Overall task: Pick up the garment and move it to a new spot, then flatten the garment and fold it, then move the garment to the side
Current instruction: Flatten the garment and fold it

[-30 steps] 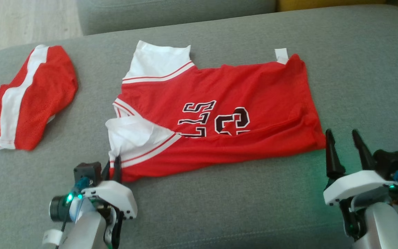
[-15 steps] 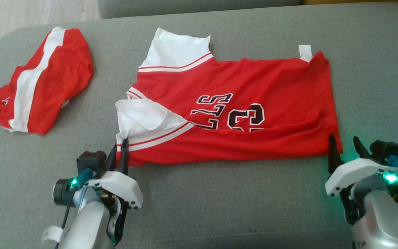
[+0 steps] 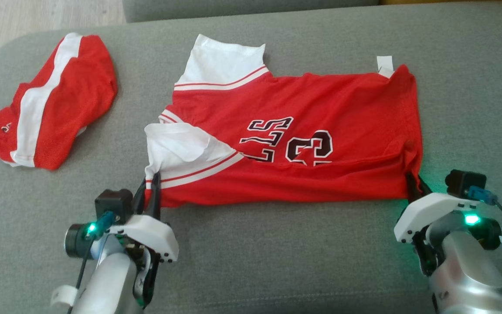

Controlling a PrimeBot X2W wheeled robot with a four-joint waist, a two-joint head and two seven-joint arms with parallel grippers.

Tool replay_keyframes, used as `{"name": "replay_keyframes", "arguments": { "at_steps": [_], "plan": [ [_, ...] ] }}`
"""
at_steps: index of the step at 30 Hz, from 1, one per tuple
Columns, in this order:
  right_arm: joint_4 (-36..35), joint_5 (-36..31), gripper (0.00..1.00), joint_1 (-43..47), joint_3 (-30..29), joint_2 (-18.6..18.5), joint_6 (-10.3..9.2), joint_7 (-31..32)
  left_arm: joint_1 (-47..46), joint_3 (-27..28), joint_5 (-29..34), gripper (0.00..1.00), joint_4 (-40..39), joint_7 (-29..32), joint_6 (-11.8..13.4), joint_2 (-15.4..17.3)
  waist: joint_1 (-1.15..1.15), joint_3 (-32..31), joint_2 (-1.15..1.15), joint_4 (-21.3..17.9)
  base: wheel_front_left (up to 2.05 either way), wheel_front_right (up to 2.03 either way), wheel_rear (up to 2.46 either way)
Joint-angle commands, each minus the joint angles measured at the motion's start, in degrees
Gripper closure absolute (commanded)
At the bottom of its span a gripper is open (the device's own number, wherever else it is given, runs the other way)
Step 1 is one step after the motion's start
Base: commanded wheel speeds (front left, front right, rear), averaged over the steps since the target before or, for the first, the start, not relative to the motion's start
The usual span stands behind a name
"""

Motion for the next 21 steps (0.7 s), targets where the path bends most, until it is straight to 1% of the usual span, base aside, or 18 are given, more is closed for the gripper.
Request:
{"name": "replay_keyframes", "arguments": {
  "at_steps": [1,6,11,16,21],
  "plan": [
    [-0.68,0.21,1.0,-0.43,1.59,-0.1,-0.04,-0.16,-0.33,2.2,0.34,1.0,-1.59,-0.77,-0.25,1.74,0.0,-0.43,0.0,-0.17,0.0,0.0,0.0],
    [-2.0,-0.24,1.0,1.26,1.75,-0.1,-0.04,1.3,1.08,2.43,0.22,1.0,-1.01,-0.77,-0.5,2.38,0.0,-2.27,0.0,-0.6,0.0,0.0,0.0],
    [-5.99,0.82,1.0,4.13,2.06,-0.66,-0.04,5.31,3.77,2.65,-0.16,1.0,-1.02,-0.77,-0.86,3.59,0.0,-4.63,0.0,-1.15,0.0,0.0,0.0],
    [-11.69,3.58,1.0,8.4,3.34,-2.32,-0.04,12.81,7.46,1.98,0.08,1.0,-2.81,0.09,-1.19,5.36,0.0,-6.81,0.0,-1.56,0.0,0.0,0.0],
    [-19.45,5.2,1.0,14.0,2.46,-3.95,-0.04,21.37,11.61,0.68,0.21,1.0,-6.45,2.34,-1.69,6.54,0.0,-8.38,0.0,-1.55,0.0,0.0,0.0]
  ]
}}
